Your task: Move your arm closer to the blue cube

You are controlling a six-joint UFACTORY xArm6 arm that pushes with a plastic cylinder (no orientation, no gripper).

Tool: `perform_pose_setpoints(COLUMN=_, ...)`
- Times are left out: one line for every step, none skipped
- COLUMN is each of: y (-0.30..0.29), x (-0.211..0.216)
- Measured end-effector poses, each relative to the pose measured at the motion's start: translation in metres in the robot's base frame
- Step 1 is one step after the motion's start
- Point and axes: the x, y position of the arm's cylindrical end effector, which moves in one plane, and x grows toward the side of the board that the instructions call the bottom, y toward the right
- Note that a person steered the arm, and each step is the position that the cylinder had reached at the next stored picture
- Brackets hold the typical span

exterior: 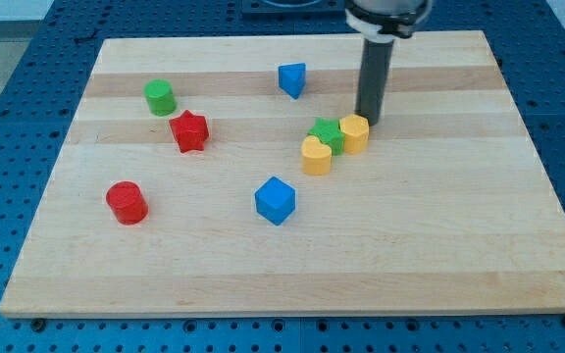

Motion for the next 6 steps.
perform_pose_setpoints(y=0.059, x=0.008)
perform_pose_setpoints(y=0.073, x=0.047)
perform_pose_setpoints(y=0.06, x=0.093)
perform_pose_setpoints(y=0.034, x=0.138)
perform_pose_setpoints(y=-0.005, x=0.164)
perform_pose_setpoints(y=-0.076, x=0.169)
